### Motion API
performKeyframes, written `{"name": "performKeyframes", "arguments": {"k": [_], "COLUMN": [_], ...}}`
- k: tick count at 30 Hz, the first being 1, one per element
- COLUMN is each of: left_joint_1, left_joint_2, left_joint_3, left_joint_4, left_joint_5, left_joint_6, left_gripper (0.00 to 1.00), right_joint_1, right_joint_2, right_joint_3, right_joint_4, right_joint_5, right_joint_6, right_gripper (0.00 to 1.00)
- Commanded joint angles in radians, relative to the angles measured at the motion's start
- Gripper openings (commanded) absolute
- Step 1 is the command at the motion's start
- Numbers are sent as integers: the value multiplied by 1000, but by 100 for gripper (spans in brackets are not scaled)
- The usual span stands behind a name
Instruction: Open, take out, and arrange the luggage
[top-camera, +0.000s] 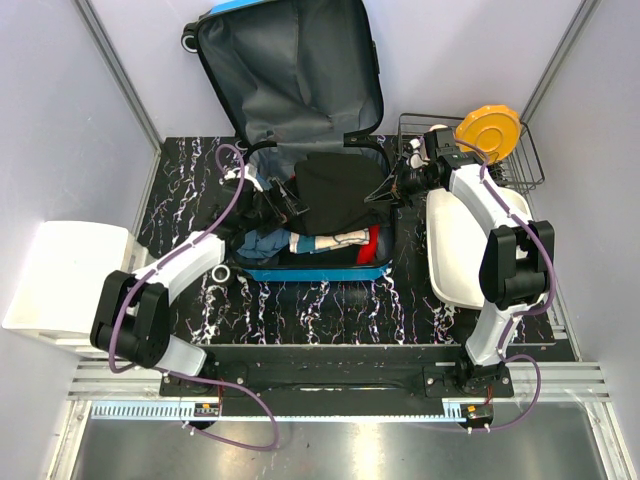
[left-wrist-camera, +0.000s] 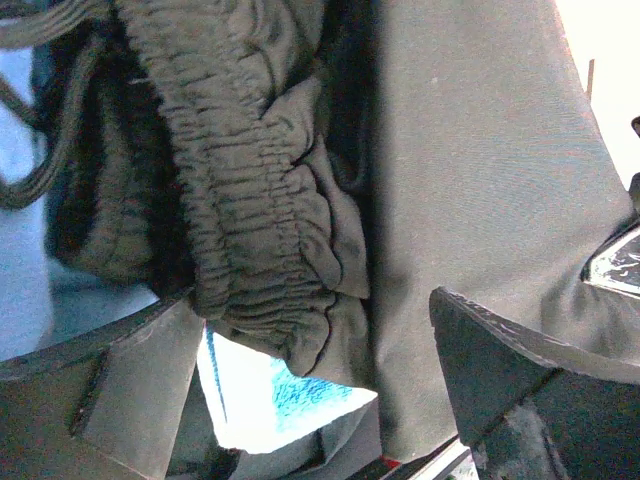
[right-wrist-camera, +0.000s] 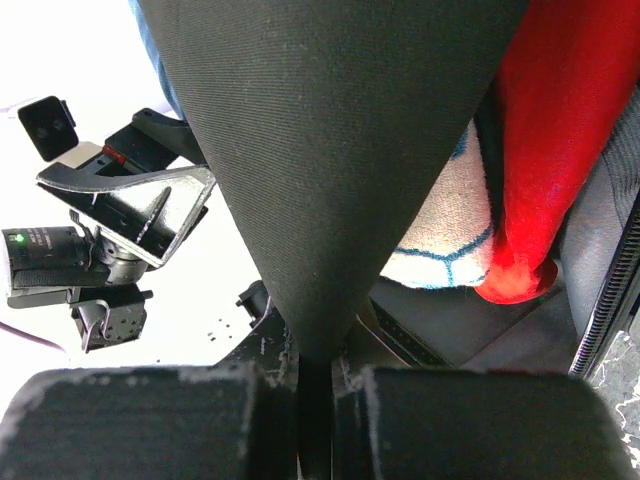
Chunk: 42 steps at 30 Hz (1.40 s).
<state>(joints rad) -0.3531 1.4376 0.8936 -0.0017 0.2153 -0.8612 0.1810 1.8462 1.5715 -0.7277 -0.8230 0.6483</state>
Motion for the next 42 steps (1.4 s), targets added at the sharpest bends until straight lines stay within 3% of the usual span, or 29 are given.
{"name": "performKeyframes", "arguments": {"k": [1, 3, 8, 13, 24, 32, 36, 42], "left_joint_1": [-14, -15, -15, -15, -27, -34, -67, -75], "left_joint_2": [23, 37, 50, 15, 102, 63, 87, 121], "left_joint_3": [68, 77, 111, 113, 133, 152, 240, 239], "left_joint_4": [152, 137, 5, -162, -66, -193, -391, -312], "left_joint_5": [68, 64, 13, -45, -34, -28, -77, -44], "left_joint_6": [28, 21, 7, 24, 19, 79, 188, 134], "left_gripper": [90, 88, 99, 99, 99, 99, 99, 99], "right_joint_1": [-14, -14, -14, -15, -14, -14, -14, -14], "right_joint_2": [-39, -39, -39, -44, -27, -31, -33, -25], "right_joint_3": [48, 51, 51, 45, 55, 53, 56, 55], "right_joint_4": [17, 17, 14, 16, 16, 16, 13, 13], "right_joint_5": [2, 2, 5, 8, 4, 12, 13, 15], "right_joint_6": [1, 1, -2, -7, -1, -7, -7, -4], "right_gripper": [0, 0, 0, 0, 0, 0, 0, 0]}}
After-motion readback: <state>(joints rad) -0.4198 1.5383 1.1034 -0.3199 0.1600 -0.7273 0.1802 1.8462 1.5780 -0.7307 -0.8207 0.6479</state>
